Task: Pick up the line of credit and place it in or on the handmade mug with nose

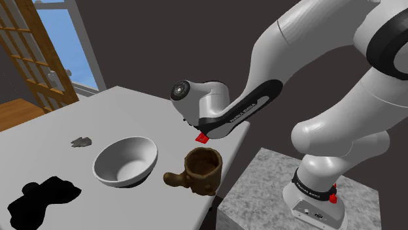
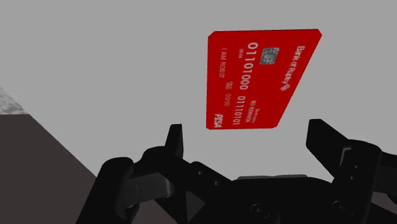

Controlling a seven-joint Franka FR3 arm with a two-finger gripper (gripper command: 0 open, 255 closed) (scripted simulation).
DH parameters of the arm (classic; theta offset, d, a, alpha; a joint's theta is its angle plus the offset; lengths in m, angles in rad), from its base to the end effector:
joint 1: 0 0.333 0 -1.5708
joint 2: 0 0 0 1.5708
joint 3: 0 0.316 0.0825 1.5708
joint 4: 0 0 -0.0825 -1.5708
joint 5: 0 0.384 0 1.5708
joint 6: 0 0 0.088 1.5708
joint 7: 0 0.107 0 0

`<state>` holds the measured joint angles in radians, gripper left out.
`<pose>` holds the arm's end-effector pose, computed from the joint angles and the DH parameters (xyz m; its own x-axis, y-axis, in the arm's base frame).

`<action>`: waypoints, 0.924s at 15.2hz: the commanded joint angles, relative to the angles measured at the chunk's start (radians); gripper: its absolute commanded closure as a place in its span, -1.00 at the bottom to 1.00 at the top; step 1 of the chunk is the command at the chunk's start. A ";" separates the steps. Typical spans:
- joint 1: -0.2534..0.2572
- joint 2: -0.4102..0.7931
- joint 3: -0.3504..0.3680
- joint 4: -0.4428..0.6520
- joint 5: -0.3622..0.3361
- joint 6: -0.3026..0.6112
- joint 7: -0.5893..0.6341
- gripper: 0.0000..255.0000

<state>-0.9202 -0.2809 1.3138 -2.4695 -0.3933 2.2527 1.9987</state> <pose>0.4266 0.1548 0.3145 0.1785 -0.8157 0.5503 -0.9777 -0.2097 0.0063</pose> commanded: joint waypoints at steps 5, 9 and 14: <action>-0.025 0.010 0.018 -0.005 -0.017 0.012 0.011 -1.00; -0.024 0.010 0.017 -0.005 -0.017 0.012 0.011 1.00; -0.028 0.011 0.019 -0.008 -0.020 0.016 0.012 1.00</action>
<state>-0.9427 -0.2740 1.3307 -2.4686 -0.4120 2.2654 2.0089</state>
